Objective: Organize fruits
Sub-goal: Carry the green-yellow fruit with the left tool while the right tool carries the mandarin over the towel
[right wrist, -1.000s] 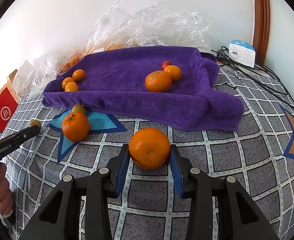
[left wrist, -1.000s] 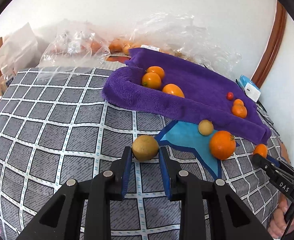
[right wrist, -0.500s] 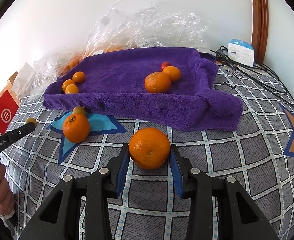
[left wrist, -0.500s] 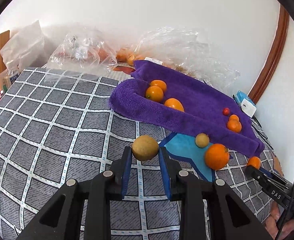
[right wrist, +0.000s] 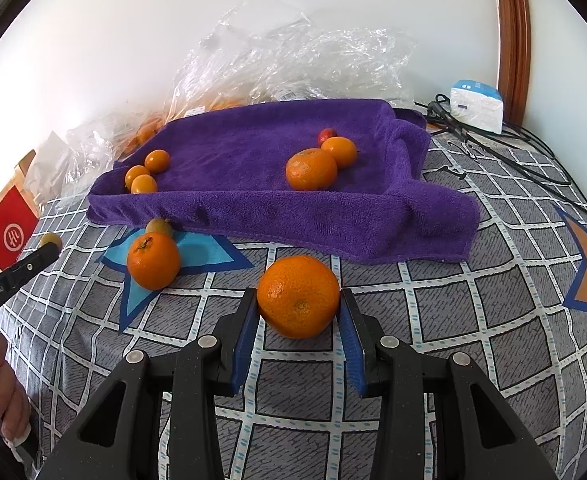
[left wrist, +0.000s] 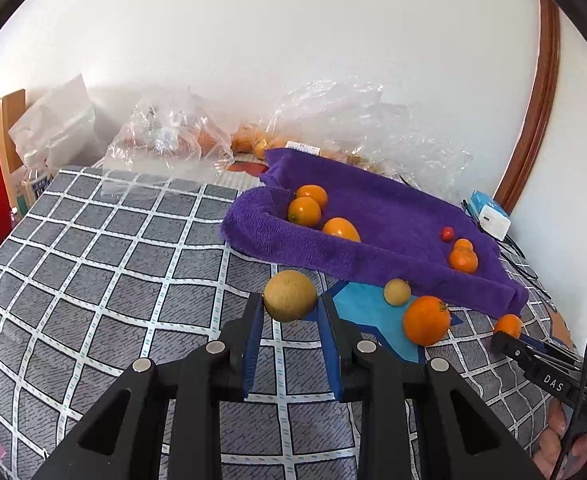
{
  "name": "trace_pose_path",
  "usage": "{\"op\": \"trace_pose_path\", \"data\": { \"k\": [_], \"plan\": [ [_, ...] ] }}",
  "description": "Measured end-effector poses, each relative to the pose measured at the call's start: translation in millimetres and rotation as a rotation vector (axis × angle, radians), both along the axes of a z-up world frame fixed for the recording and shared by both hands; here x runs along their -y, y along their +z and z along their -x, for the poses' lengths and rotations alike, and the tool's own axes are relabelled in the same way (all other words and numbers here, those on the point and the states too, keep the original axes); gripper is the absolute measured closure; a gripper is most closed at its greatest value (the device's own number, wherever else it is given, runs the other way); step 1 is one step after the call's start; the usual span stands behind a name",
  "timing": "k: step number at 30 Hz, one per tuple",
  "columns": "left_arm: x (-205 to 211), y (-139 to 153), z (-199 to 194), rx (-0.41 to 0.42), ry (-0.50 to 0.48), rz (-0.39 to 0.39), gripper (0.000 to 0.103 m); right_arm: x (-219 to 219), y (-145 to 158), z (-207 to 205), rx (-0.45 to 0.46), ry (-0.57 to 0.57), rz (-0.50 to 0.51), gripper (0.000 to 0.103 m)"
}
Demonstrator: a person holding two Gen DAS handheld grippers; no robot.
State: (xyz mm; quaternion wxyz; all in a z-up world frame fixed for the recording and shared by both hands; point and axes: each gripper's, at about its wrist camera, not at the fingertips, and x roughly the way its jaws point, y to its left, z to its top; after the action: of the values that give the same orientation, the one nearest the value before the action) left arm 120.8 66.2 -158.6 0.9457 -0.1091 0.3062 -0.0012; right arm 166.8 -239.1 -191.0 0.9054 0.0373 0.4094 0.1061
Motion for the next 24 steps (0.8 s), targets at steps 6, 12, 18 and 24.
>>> {"op": "trace_pose_path", "data": {
  "k": [6,12,18,24],
  "plan": [
    [-4,0,0,0.0,0.005,0.013,0.077,2,1,0,0.001,-0.011,-0.003,0.064],
    [-4,0,0,-0.011,-0.009,0.012,0.077,-1,4,5,0.021,-0.045,0.037,0.064],
    [-5,1,0,-0.006,-0.004,0.023,0.077,0,7,11,0.011,-0.053,0.034,0.064],
    [-15,0,-3,-0.017,0.013,0.07,0.077,-1,24,14,0.03,-0.058,0.036,0.064]
  ]
}}
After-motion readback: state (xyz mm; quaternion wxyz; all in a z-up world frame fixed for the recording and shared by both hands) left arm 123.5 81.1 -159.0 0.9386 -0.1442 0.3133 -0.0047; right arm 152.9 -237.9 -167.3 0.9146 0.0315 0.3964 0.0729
